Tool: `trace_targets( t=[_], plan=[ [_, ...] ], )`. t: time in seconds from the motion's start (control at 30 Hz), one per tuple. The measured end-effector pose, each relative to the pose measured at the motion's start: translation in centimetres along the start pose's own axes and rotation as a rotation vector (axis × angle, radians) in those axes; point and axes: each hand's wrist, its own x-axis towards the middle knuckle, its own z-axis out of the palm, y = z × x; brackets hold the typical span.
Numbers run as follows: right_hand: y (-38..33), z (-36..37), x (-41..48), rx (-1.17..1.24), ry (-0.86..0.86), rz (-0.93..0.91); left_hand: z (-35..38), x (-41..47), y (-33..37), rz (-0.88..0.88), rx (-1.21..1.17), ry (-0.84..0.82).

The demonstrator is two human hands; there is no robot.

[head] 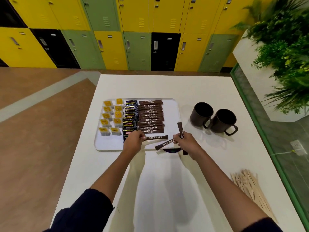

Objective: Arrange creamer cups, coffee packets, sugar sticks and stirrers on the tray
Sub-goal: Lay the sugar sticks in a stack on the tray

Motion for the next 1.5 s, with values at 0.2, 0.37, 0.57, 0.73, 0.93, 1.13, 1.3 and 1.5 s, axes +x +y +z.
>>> trace_targets(
  t=[0.2,0.37,0.57,0.73,0.93,1.13,1.3,1.5],
  plan=[
    [-1.4,2.0,1.9,0.066,-0.061,0.03,-0.2,1.6,0.6,-0.037,0.081,0.019],
    [-0.9,3.6,3.3,-0.099,0.0,0.026,-0.4,2.2,1.0,0.037,0.295,0.014],
    [-0.6,4.6,3.7,-0.293,0.088,0.018,0.0,1.6,1.3,0.103,0.55,0.07],
    [-0.6,5.1,3.8,-0.396,0.148,-0.015,0.4,0.9,1.1,0.137,0.581,0.131],
    [-0.6,4.8,4.2,-0.411,0.12,-0.146,1.3,1.0,0.4,0.282,0.55,0.138],
    [-0.2,4.0,4.0,-0.517,-0.057,-0.316,1.4,0.8,-0.3,0.307,0.53,0.13],
    [-0.7,3.6,3.3,-0.567,-0.234,-0.391,1.1,0.5,-0.5,0.322,0.505,0.183],
    [-1.6,5.8,3.6,-0.489,-0.189,-0.467,0.9,0.2,-0.8,0.348,0.413,0.283]
  ],
)
